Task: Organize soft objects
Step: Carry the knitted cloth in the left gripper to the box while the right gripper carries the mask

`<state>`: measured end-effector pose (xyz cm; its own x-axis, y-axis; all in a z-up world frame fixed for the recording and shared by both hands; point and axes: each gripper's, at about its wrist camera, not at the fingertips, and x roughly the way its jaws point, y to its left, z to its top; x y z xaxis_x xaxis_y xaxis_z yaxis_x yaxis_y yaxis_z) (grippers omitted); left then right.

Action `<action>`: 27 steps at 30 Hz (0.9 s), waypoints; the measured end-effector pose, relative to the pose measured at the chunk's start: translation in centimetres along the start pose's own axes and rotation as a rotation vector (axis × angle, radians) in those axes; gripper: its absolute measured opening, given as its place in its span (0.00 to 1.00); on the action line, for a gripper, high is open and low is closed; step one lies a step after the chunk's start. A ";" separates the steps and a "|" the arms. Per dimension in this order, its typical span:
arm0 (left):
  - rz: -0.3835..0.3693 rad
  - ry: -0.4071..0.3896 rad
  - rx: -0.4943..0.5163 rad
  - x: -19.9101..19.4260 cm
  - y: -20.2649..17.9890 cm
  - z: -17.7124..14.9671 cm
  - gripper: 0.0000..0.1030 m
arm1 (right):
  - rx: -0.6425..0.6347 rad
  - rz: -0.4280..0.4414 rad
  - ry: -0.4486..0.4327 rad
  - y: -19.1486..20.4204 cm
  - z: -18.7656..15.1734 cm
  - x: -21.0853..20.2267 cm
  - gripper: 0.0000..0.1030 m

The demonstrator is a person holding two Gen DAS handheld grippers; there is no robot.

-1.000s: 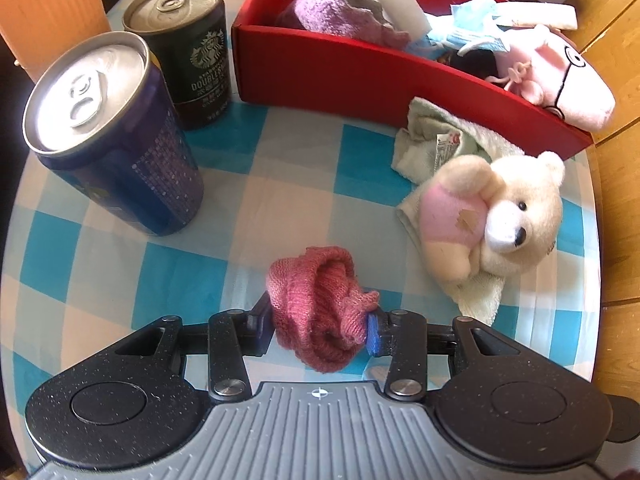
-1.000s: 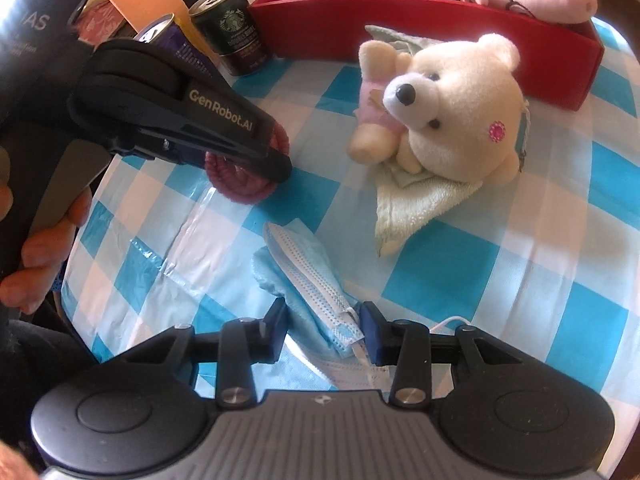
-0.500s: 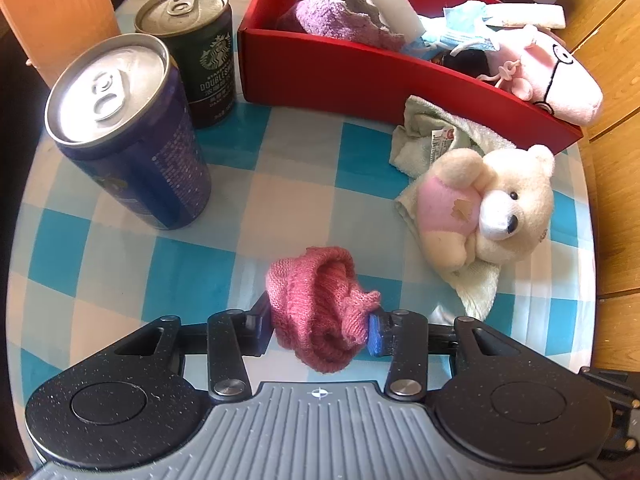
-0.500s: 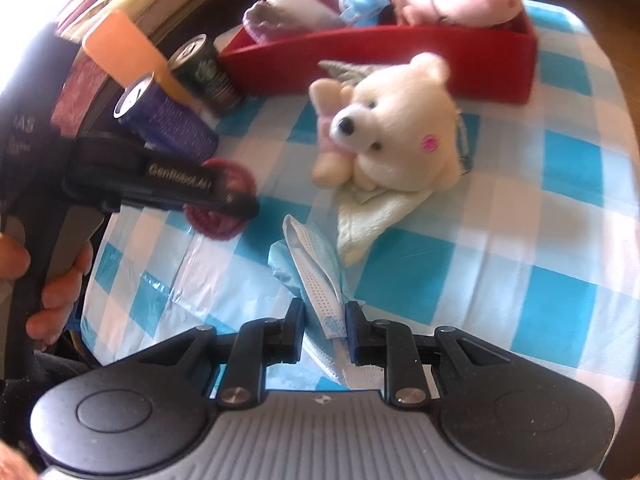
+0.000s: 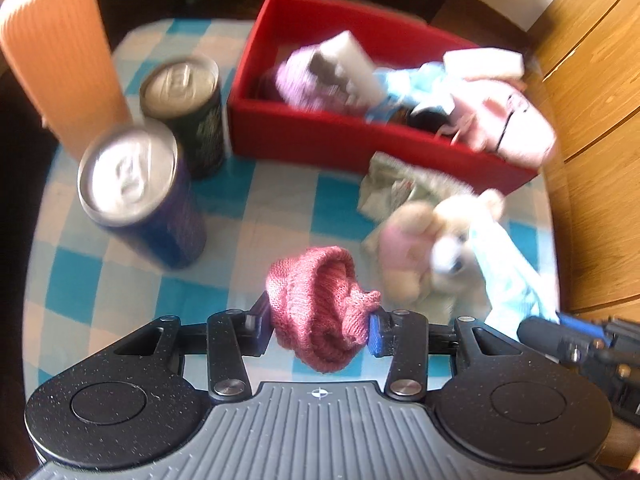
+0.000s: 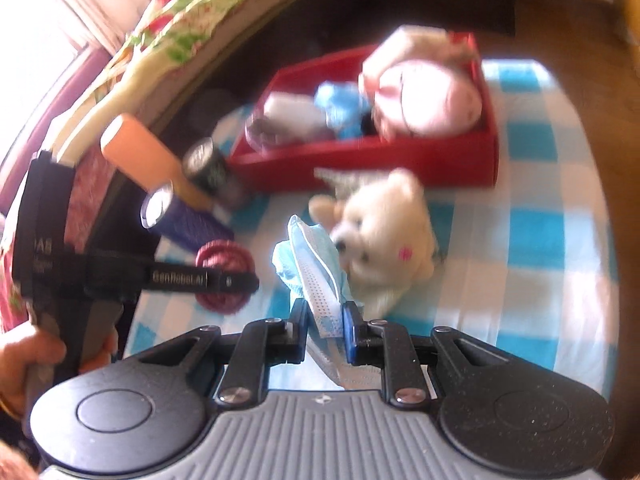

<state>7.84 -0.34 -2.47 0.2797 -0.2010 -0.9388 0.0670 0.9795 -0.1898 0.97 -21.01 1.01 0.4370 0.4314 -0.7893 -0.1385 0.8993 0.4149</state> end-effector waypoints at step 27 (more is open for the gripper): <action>0.012 -0.136 0.056 -2.5 -4.2 9.1 0.45 | -0.020 -0.050 -0.178 2.1 11.3 -1.3 0.00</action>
<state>15.60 -4.03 3.30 0.4080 -0.1927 -0.8924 0.1150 0.9805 -0.1591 10.15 -20.45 8.01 0.5936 0.3681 -0.7157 -0.1294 0.9214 0.3665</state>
